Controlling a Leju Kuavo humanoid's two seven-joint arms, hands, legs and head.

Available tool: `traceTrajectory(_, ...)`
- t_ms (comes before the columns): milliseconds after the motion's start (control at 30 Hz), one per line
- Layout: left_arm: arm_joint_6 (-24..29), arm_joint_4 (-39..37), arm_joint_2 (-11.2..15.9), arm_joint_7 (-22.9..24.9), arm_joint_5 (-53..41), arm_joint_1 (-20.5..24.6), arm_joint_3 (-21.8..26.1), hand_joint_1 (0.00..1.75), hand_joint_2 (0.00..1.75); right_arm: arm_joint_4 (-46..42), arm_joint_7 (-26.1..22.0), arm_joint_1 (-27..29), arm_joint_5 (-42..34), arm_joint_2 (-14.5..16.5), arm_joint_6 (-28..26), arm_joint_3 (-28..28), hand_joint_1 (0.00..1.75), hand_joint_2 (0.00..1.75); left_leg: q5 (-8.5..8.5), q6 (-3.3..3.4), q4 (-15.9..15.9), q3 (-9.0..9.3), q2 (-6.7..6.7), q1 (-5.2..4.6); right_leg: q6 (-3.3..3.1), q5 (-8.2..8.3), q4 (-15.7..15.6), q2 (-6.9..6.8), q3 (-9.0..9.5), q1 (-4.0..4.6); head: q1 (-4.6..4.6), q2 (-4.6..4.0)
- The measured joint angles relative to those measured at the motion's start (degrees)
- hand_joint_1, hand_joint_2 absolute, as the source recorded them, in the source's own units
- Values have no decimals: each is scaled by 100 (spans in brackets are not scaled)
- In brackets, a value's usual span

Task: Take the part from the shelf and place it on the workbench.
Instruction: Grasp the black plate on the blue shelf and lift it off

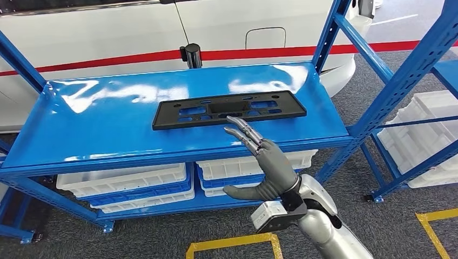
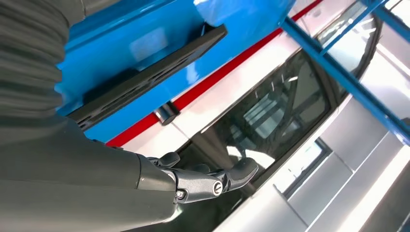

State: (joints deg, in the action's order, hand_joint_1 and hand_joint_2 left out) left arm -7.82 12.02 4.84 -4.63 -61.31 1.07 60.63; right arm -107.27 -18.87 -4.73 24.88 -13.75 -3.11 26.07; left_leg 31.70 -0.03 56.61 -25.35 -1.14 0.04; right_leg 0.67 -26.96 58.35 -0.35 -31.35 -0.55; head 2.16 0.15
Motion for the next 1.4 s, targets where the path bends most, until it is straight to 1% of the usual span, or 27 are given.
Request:
traceTrajectory(100,-51,-1,34,-56,-94,11,-2,0,0,442,185,-552,1,205,111,527,0,175,-1,-2,0,0,1,0,0,0,0,-1,1,0,0,0)
traceTrajectory(133,-63,-2,44,-67,-108,13,-2,0,0,536,203,-648,-8,251,123,620,0,175,-1,-2,0,0,2,0,0,0,0,-1,0,0,0,0)
traceTrajectory(433,-63,-2,47,-72,-111,13,-2,0,0,699,207,-754,-16,290,123,746,0,175,-1,-2,0,-1,2,-2,0,0,-1,-1,1,-1,0,0)
traceTrajectory(667,-79,-2,50,-170,-96,13,-2,0,0,815,294,-850,-108,341,137,832,0,175,-1,-2,0,0,2,-1,0,0,-1,-1,1,-1,0,0)
traceTrajectory(767,-97,-3,57,-171,-104,13,-2,0,0,915,374,-940,-75,373,135,895,0,175,-1,-2,0,-1,2,-1,0,0,-1,-1,1,-1,0,0)
traceTrajectory(833,-119,-3,62,-176,-140,14,-2,0,0,1031,530,-1060,81,393,104,942,0,175,-2,-2,0,-1,1,0,0,0,0,-1,1,-1,0,0)
traceTrajectory(933,-173,-2,79,-238,-237,18,-2,0,0,1400,944,-1389,619,432,-52,1013,0,175,-3,-1,0,1,0,-1,0,1,0,0,3,-1,0,0)
traceTrajectory(1000,-207,-2,96,-280,-299,23,-2,0,0,1799,1120,-1684,879,465,-138,1036,0,175,-5,0,0,3,1,-1,0,1,0,0,5,-1,-1,0)
traceTrajectory(1167,-229,-4,137,-297,-377,26,-4,0,0,2670,1178,-2252,1011,573,-118,1031,0,175,-7,-2,2,10,2,-1,0,2,0,-1,8,-1,0,0)
traceTrajectory(1400,-235,-4,157,-325,-482,30,-6,0,0,3500,1368,-2721,1516,821,-250,1080,0,175,-7,-2,2,7,2,-1,0,2,0,-1,6,0,0,0)
